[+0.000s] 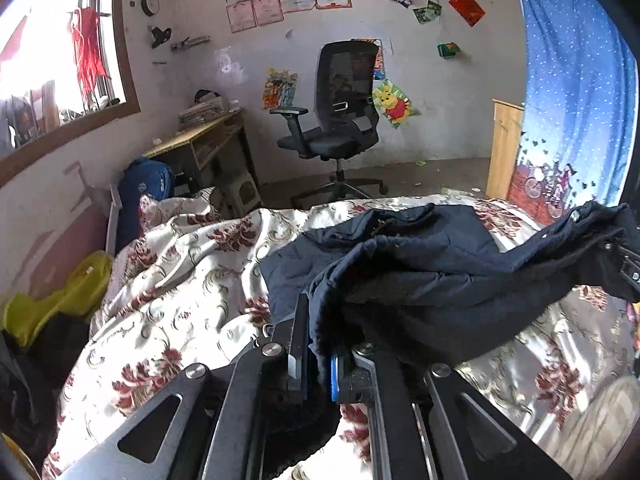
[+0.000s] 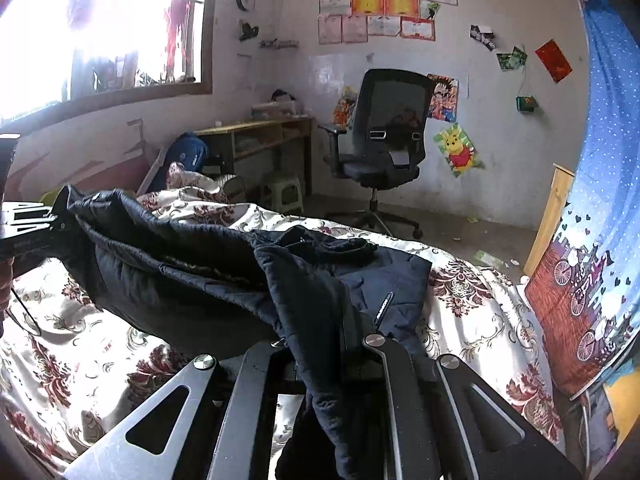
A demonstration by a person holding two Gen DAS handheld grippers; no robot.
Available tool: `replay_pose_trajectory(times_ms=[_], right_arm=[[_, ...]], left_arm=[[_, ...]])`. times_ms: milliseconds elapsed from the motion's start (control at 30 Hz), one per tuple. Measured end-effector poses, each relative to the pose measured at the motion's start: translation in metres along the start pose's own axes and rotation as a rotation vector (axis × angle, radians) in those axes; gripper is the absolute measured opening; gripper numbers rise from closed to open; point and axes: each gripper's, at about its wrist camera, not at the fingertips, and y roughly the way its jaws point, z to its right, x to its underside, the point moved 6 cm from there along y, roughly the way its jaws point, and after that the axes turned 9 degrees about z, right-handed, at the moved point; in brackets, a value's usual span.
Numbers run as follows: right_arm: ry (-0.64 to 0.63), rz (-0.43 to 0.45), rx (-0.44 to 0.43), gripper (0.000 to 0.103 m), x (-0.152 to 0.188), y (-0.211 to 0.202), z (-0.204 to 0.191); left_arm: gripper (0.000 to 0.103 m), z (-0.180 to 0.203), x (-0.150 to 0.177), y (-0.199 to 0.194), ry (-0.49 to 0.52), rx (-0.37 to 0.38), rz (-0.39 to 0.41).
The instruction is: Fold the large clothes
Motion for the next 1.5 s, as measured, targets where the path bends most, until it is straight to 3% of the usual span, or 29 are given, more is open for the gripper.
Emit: replay_pose_trajectory(times_ms=[100,267,600,967,1267,1500], right_arm=[[-0.007,-0.012,-0.006,0.007,-0.005,0.011,0.000],[-0.008,-0.014,-0.016,0.007,-0.009,0.030,0.002],[-0.107,0.010,0.024,0.007,-0.029,0.076,0.002],[-0.218,0.050,0.088,0.007,-0.058,0.177,-0.002],[-0.248,-0.009,0.119,0.007,-0.064,0.253,-0.003],[-0.241,-0.060,0.130,0.008,-0.051,0.300,0.007]], left_arm=[[0.007,0.002,-0.007,0.014,0.014,-0.024,-0.005],[0.007,-0.003,-0.019,0.041,-0.048,-0.019,-0.041],[0.007,-0.007,-0.035,0.095,-0.037,-0.064,-0.004],[0.007,-0.028,-0.045,0.191,-0.039,-0.059,0.010],[0.007,-0.032,-0.040,0.280,-0.083,-0.049,-0.019],[0.007,-0.029,-0.031,0.326,-0.082,-0.053,-0.036]])
